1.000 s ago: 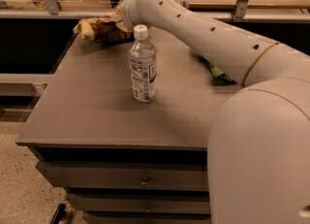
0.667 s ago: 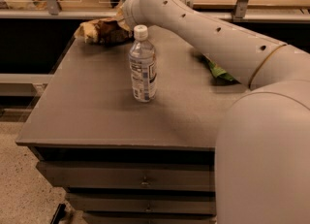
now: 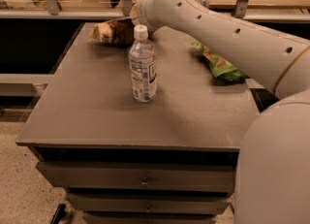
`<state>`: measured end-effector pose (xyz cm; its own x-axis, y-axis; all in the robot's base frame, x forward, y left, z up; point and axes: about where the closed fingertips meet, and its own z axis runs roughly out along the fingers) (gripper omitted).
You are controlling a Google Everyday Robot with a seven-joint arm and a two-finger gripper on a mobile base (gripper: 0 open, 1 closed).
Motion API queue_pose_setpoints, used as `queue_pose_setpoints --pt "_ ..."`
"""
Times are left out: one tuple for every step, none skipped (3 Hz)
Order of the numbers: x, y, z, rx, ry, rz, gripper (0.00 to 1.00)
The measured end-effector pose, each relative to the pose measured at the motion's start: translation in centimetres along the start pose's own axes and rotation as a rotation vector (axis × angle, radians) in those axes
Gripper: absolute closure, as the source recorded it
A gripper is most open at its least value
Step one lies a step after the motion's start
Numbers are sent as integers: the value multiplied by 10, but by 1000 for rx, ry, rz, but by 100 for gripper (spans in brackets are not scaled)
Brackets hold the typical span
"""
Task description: Move brown chip bag near green rice chip bag
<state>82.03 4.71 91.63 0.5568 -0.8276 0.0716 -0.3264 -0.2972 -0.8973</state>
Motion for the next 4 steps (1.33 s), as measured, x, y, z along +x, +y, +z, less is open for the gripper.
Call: queue_pose_setpoints --pt "27 5 -19 5 62 48 100" --pt "56 13 -39 5 123 90 100" --pt "76 26 -58 -5 163 125 100" --pt "83 34 -80 -10 163 139 100"
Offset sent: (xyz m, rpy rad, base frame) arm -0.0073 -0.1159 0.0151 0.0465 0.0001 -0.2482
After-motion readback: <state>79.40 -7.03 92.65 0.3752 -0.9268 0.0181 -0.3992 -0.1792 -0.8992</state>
